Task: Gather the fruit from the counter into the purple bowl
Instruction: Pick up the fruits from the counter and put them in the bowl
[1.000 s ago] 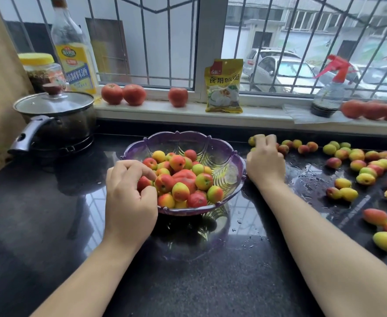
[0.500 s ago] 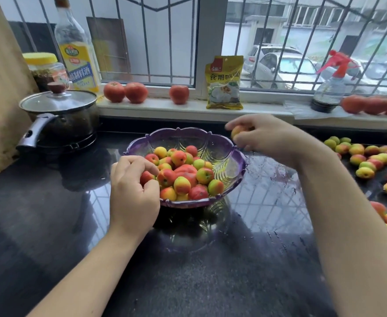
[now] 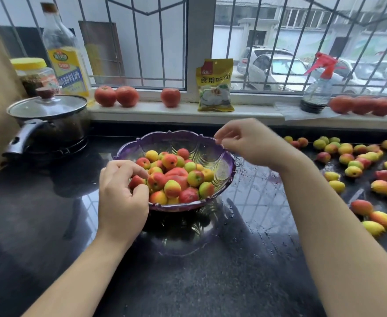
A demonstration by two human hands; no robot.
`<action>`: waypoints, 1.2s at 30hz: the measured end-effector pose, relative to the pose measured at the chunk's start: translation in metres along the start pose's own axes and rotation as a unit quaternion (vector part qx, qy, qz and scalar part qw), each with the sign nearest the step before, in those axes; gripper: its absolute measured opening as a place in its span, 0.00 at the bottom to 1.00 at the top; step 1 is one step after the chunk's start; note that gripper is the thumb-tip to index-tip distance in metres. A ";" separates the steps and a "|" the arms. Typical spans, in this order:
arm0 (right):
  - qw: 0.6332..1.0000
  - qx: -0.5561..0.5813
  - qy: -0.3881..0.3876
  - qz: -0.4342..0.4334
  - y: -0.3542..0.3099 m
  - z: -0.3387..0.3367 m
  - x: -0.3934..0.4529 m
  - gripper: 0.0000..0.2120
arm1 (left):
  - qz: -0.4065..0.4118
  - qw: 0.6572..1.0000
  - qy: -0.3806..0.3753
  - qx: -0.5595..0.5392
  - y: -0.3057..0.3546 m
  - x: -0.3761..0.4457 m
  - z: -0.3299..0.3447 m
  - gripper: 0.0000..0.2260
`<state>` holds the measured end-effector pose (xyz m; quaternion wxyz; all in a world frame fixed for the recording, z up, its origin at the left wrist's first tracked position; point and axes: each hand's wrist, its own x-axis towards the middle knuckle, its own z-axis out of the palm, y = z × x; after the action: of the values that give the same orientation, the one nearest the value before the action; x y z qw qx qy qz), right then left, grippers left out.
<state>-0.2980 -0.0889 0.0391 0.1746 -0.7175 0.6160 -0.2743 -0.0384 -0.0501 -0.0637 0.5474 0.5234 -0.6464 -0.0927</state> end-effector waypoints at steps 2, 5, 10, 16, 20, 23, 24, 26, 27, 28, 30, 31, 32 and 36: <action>0.987 0.101 0.114 0.056 0.022 -0.011 0.005 0.07 | -0.002 1.000 0.000 -0.004 0.001 0.000 0.000 0.08; 0.949 0.131 0.231 0.170 0.076 -0.014 0.013 0.12 | -0.003 1.000 0.000 -0.006 0.001 0.000 0.000 0.09; 0.941 -0.059 0.237 0.235 0.125 0.022 0.035 0.14 | 0.003 1.000 0.009 0.003 0.001 -0.001 0.002 0.08; 0.915 -0.363 0.108 0.140 0.126 0.052 0.093 0.23 | 0.009 1.000 0.008 0.010 0.000 -0.001 0.003 0.08; 0.886 -0.421 0.066 0.182 0.138 0.054 0.118 0.19 | 0.014 1.000 0.013 0.002 -0.001 -0.001 0.003 0.10; 0.888 -0.423 0.089 0.158 0.139 0.058 0.125 0.18 | 0.009 1.000 0.009 -0.001 -0.002 -0.001 0.003 0.10; 0.887 -0.428 0.097 0.141 0.138 0.058 0.125 0.17 | 0.009 1.000 0.008 -0.002 -0.003 -0.001 0.003 0.10; 0.898 -0.408 0.113 0.117 0.131 0.057 0.124 0.16 | 0.007 1.000 0.006 -0.003 -0.004 -0.001 0.003 0.10; 0.916 -0.361 0.131 0.115 0.124 0.056 0.122 0.15 | 0.007 1.000 0.006 -0.004 -0.003 -0.002 0.003 0.10; 0.941 -0.275 0.157 0.120 0.114 0.053 0.119 0.15 | 0.006 1.000 0.007 -0.004 -0.003 -0.002 0.003 0.09; 0.972 -0.032 0.194 0.126 0.080 0.041 0.104 0.16 | 0.001 1.000 0.009 -0.005 -0.001 -0.002 0.002 0.09; 0.972 0.066 0.198 0.110 0.059 0.033 0.092 0.14 | -0.002 1.000 0.009 -0.006 -0.001 -0.002 0.001 0.09; 0.969 0.129 0.193 0.087 0.038 0.022 0.076 0.13 | -0.004 1.000 0.009 -0.007 0.000 -0.002 0.001 0.09; 0.995 0.092 -0.028 -0.008 -0.022 -0.012 0.002 0.09 | -0.004 1.000 0.007 -0.011 0.002 -0.001 -0.001 0.08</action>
<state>-0.2878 -0.0862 0.0620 0.2547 -0.7111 0.5770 -0.3105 -0.0387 -0.0477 -0.0628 0.5574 0.5205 -0.6393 -0.0984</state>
